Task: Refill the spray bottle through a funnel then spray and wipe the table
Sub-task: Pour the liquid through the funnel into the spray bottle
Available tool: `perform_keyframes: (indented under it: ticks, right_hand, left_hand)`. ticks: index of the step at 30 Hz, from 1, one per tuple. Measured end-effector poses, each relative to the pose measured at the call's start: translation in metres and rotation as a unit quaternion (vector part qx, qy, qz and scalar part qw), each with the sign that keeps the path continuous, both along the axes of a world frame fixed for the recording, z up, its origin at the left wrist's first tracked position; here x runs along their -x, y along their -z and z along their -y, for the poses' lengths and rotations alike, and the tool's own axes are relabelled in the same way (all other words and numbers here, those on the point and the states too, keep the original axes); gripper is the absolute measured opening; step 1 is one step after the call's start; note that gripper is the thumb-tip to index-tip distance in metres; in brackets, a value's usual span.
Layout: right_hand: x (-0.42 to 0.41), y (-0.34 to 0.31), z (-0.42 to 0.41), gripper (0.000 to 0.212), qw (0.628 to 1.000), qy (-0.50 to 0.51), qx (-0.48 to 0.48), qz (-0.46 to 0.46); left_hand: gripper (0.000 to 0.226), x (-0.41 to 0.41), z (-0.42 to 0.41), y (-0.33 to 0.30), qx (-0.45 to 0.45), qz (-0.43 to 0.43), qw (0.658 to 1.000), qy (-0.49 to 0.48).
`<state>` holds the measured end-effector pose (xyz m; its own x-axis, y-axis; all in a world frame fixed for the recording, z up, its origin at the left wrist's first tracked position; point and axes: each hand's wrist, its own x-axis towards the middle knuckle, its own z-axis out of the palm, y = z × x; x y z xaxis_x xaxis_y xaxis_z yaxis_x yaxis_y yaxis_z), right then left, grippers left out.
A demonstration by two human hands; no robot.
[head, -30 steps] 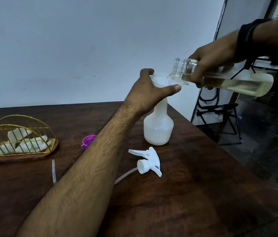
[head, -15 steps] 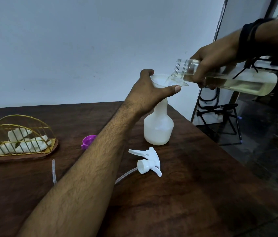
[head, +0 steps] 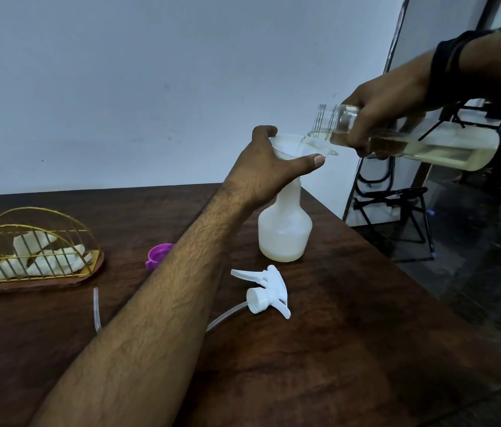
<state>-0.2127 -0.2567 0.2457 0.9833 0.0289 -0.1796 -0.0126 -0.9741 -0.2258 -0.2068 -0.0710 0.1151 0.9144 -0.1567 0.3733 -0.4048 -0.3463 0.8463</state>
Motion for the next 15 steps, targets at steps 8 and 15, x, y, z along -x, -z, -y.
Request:
perform_keyframes:
  ticks: [8,15]
  right_hand:
    - [-0.0008,-0.0001,0.0013,0.033,1.0,0.0,0.007,0.003]
    - [-0.0025,-0.0015,0.0011,0.03,1.0,-0.002,0.012,0.006]
  left_hand:
    - [0.101,0.0003,0.0008,0.0007,0.0,-0.003,1.0,0.001]
    - [0.101,0.0003,0.001,0.0002,-0.001,-0.004,1.0,0.0]
